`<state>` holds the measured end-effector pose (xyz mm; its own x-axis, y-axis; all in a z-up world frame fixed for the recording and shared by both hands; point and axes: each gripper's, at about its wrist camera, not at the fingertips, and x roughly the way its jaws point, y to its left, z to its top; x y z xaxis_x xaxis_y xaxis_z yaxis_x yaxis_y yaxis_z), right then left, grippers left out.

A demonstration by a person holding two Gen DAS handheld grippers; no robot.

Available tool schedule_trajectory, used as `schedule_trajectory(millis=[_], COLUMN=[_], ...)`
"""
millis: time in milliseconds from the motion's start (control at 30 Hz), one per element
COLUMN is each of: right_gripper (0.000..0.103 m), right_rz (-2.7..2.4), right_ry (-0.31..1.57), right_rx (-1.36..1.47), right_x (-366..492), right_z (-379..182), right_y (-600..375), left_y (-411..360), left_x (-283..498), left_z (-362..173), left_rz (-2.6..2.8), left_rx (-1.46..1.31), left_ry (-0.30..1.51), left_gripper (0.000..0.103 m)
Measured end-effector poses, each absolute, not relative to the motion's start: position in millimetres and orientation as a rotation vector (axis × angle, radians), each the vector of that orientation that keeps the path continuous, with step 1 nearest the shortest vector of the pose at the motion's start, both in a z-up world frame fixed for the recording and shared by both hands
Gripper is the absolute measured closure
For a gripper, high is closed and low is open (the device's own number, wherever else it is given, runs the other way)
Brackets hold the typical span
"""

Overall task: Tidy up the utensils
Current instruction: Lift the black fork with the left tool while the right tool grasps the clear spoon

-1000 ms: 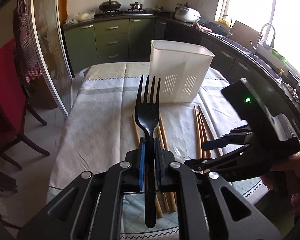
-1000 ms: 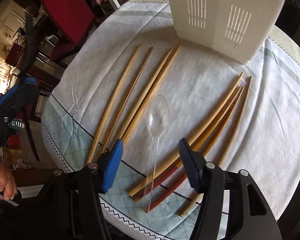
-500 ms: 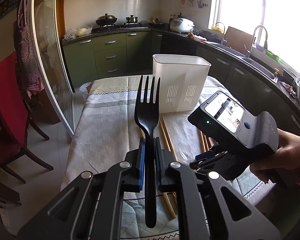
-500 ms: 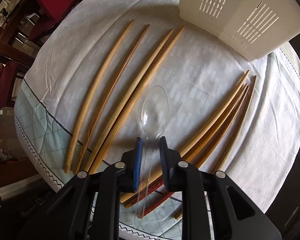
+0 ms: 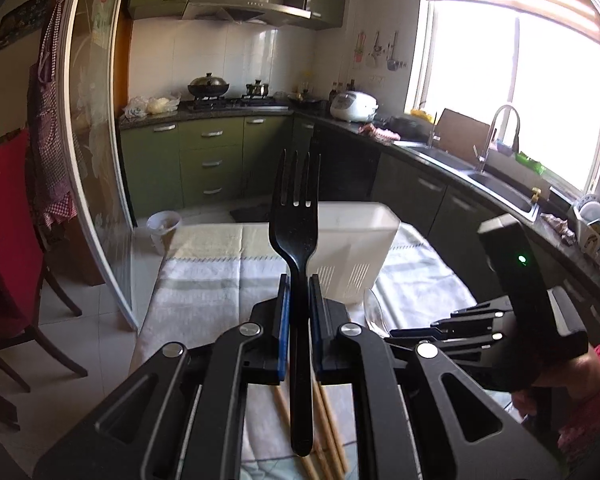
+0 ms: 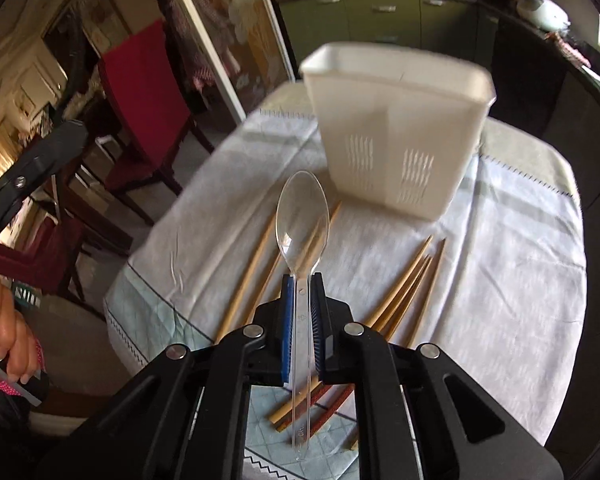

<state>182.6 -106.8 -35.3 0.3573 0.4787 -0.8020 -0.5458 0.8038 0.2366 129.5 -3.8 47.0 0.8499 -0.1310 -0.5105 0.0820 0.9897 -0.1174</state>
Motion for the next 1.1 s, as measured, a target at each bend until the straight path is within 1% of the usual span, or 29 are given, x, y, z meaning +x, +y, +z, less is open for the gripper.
schedule_trajectory(millis=[100,200,433,633,800,1100], right_gripper=[0.094,0.094,0.094,0.094,0.094,0.094], right_rz=[0.61,0.561,0.487,0.449,0.435,0.404], right_ry=[0.821,0.672,0.455,0.342,0.306,0.246], right_rx=[-0.024,0.013,0.089,0.123,0.12,0.127], right_x=[180,177,192,213,239,270], right_z=[5,32,67,85,89,95], right_y=[-126,-142,-169,-186,-177,-163], left_y=[-10,-18,-36,-47,-54,-62], left_x=[164,208,297,324,327,342], left_z=[73,85,67,35,13,-24], left_rz=[-0.177,-0.241,-0.213,-0.157,-0.134,-0.143], left_rx=[-0.138,-0.184,-0.188,-0.127,-0.057,-0.007], left_ry=[0.456,0.392,0.327,0.353,0.344,0.395], left_gripper=[0.094,0.094,0.094,0.094,0.094,0.094])
